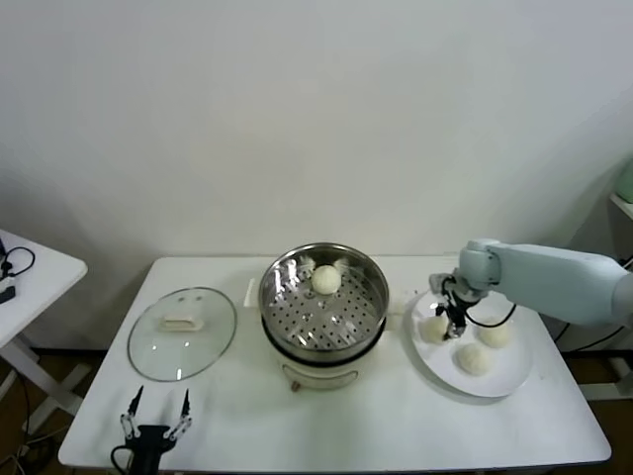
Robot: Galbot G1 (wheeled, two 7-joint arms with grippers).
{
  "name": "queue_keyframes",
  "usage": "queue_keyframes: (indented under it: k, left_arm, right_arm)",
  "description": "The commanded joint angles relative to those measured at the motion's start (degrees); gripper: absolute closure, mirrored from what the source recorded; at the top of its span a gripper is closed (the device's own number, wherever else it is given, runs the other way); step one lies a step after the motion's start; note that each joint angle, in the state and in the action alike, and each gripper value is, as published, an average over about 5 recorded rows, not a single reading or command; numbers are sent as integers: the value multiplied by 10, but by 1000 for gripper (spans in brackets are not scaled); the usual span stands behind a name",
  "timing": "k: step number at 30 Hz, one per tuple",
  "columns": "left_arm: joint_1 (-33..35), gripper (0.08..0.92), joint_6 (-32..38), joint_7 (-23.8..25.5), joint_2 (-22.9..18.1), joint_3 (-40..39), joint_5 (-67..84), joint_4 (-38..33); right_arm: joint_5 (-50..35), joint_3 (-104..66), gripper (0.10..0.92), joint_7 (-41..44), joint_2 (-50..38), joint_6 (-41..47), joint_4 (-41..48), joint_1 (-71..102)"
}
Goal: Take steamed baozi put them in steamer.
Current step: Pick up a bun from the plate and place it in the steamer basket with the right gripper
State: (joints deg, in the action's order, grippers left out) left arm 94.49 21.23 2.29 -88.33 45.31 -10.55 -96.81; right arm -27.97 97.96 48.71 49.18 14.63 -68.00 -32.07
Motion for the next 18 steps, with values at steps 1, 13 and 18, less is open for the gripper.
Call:
queue_keyframes:
  k: [1,13,18]
  left_arm:
    - [2,177,1,0,0,-2,0,-5]
    - [5,177,3,1,2,-14,-1,-14]
    - [4,177,4,1,3,-14,-1,-18]
  right_arm:
    - [-124,148,406,44,-14,-8,-122,-277]
    - [-347,82,406,24,79,76,-228,-458]
    - [-396,-18,406,-17,139,131,-232,-407]
